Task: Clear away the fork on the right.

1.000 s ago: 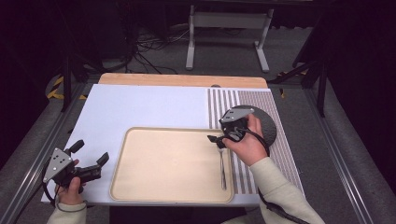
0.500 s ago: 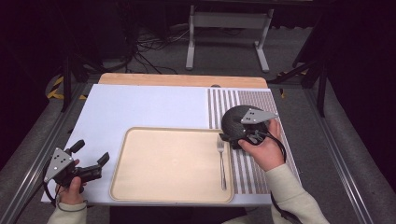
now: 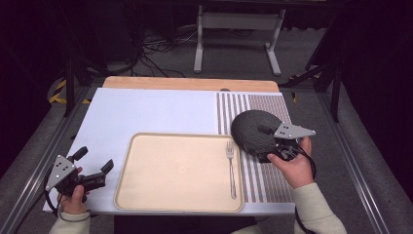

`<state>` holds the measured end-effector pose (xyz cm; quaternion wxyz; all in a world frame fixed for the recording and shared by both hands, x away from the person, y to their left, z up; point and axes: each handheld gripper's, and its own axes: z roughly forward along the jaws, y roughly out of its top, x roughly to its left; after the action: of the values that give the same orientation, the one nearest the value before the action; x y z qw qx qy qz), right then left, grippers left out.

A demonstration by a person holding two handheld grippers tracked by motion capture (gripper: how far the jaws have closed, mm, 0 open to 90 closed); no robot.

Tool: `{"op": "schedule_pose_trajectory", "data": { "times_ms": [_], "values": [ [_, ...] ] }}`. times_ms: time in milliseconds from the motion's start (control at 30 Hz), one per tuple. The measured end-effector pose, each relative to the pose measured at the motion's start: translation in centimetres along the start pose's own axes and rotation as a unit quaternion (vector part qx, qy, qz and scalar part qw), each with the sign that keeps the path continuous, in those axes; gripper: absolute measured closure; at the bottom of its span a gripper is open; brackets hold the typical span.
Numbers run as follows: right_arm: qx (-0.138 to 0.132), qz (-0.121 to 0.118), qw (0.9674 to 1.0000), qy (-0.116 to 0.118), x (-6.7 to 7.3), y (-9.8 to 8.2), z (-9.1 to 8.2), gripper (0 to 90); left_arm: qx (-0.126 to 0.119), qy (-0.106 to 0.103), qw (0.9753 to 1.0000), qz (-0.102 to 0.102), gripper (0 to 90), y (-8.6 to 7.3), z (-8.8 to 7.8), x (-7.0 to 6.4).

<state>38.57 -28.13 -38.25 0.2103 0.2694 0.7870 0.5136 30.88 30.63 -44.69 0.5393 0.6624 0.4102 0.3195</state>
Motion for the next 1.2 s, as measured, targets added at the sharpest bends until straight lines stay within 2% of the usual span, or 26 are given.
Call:
{"op": "schedule_pose_trajectory", "data": {
  "times_ms": [167, 367, 533, 833, 967, 1200],
  "values": [
    [-0.011, 0.001, 0.9998, -0.014, -0.5, -1.1, -0.9, 14.8, 0.0, 0.005, 1.0, -0.001, 1.0, -0.1, -0.3, 0.1],
    [-0.019, 0.015, 0.9995, -0.021, -1.1, -3.0, -1.6, 14.0, -0.001, 0.008, 1.0, 0.0, 1.0, -0.3, -0.6, 0.1],
    [-0.022, 0.005, 0.9994, -0.026, -1.3, -4.4, -2.1, 12.6, -0.001, 0.012, 0.9999, -0.001, 0.9, -0.3, -0.9, 0.2],
    [-0.027, 0.031, 0.998, -0.048, -1.4, -7.0, -2.9, 11.8, -0.004, 0.013, 0.9999, 0.0, 0.9, -0.3, -0.8, 0.1],
    [-0.03, 0.048, 0.9966, -0.059, -1.1, -8.3, -3.2, 11.8, 0.001, 0.02, 0.9997, 0.012, 0.9, -0.3, -0.7, -0.1],
    [-0.029, 0.068, 0.9947, -0.072, -1.0, -8.9, -3.7, 11.3, 0.005, 0.02, 0.9995, 0.023, 1.1, -0.2, -0.6, -0.4]
  ]
}}
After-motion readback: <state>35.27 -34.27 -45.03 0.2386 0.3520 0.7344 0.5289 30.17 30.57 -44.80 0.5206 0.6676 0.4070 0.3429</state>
